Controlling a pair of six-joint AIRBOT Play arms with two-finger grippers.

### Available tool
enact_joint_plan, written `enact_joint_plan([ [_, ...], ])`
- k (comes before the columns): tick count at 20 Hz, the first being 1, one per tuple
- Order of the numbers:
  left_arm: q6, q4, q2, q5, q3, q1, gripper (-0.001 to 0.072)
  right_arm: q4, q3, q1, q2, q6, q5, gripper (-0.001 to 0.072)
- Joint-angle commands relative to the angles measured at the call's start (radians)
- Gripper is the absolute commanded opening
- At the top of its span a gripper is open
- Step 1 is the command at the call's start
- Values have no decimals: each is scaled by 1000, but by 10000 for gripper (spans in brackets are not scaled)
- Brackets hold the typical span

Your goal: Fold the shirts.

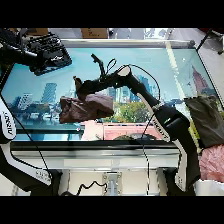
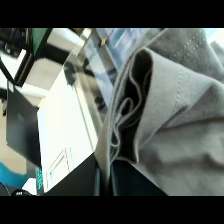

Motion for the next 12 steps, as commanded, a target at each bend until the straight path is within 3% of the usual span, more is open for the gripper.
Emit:
enact_joint_plan([
  [1, 1, -5, 1, -4, 0, 1, 8, 24, 3, 40, -68, 26, 10, 17],
  [11, 13, -25, 1, -3, 0, 1, 8, 129, 3, 85, -231, 57, -31, 24],
  [12, 13, -25, 1, -3, 0, 1, 8, 131, 3, 85, -232, 55, -54, 58],
])
